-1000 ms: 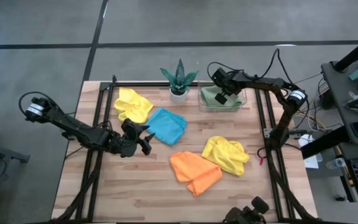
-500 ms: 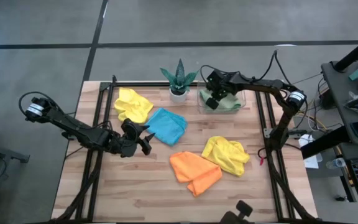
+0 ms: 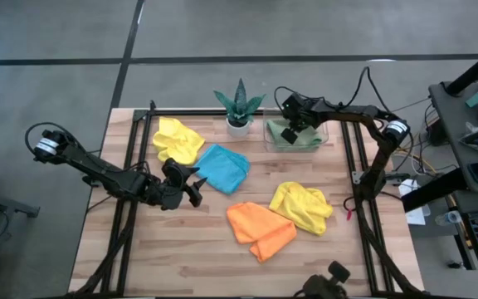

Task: Fold microfiber towels
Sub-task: Put the green microfiber towel into the transparent bin, then prepare the blue microfiber towel

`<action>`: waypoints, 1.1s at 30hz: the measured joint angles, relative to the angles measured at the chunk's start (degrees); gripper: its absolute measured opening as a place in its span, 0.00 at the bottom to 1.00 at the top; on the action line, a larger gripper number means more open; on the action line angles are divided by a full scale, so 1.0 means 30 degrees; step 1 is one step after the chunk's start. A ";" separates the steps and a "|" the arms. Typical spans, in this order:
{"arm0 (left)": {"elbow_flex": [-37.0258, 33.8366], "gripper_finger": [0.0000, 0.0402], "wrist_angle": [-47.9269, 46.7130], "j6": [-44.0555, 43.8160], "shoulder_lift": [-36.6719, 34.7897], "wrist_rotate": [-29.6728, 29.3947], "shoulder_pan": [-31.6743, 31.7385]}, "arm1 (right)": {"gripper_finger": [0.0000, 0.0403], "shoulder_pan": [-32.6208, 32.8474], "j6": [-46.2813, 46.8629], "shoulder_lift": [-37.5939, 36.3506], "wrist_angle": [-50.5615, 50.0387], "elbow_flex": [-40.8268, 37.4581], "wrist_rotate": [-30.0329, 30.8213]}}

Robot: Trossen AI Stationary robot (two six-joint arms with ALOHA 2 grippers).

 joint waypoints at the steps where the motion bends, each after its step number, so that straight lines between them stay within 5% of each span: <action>1: 0.0000 0.52 0.0004 0.0000 0.0004 -0.0004 0.0000 | 0.02 -0.0056 -0.0092 0.0000 -0.0082 -0.0099 0.0845; 5: 0.0000 0.52 -0.0003 0.0049 0.0004 0.0000 0.0000 | 0.02 -0.0054 -0.0155 0.0000 -0.0706 -0.0139 0.2799; 18: 0.0000 0.52 -0.0007 0.0077 0.0004 -0.0476 0.0000 | 0.02 0.0978 0.1739 -0.1694 -0.3315 0.0830 0.3213; 26: 0.0006 0.52 0.1112 -0.1081 0.0113 -0.0634 0.0000 | 0.02 0.3209 0.2543 -0.4647 -0.1096 0.0111 -0.0154; 33: 0.0007 0.52 0.3771 -0.0457 0.1741 0.0285 -0.0058 | 0.02 0.5587 0.2825 -0.7622 0.4031 -0.2464 -0.0466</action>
